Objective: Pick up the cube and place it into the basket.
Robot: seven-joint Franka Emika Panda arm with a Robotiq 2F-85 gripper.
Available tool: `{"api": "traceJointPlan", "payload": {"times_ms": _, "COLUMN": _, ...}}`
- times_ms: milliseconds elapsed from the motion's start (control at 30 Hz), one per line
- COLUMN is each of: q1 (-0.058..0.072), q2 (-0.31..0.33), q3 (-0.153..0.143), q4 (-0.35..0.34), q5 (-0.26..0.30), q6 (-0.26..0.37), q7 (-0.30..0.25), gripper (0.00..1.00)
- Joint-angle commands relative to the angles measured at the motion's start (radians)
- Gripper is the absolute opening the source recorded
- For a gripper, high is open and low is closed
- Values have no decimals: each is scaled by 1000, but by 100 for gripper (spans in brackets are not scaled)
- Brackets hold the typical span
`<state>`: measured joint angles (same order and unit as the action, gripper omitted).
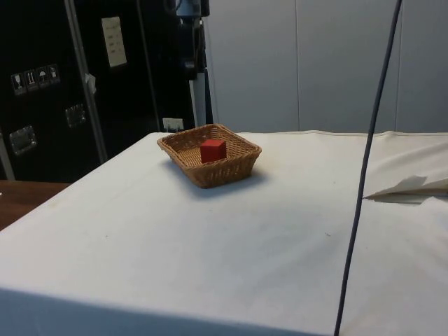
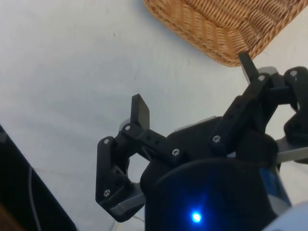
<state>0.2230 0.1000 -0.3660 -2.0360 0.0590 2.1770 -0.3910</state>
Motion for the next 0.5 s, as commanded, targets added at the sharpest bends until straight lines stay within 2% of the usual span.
{"api": "traceJointPlan", "payload": {"times_ms": 0, "q1": 4, "q2": -18, "q3": 1, "q4": -22, "q5": -15, "q6": 17, "q7": 16, "gripper": 100}}
{"api": "traceJointPlan", "payload": {"times_ms": 200, "q1": 3, "q2": -48, "q3": 10, "q4": -62, "q5": -16, "q6": 21, "q7": 28, "gripper": 100}}
{"api": "traceJointPlan", "payload": {"times_ms": 233, "q1": 0, "q2": -41, "q3": 10, "q4": -51, "q5": -2, "q6": 7, "q7": 12, "gripper": 100}}
{"api": "traceJointPlan", "payload": {"times_ms": 267, "q1": 3, "q2": -51, "q3": 11, "q4": -66, "q5": -16, "q6": 21, "q7": 30, "gripper": 100}}
{"api": "traceJointPlan", "payload": {"times_ms": 467, "q1": 2, "q2": -78, "q3": 17, "q4": -103, "q5": -14, "q6": 21, "q7": 50, "gripper": 100}}
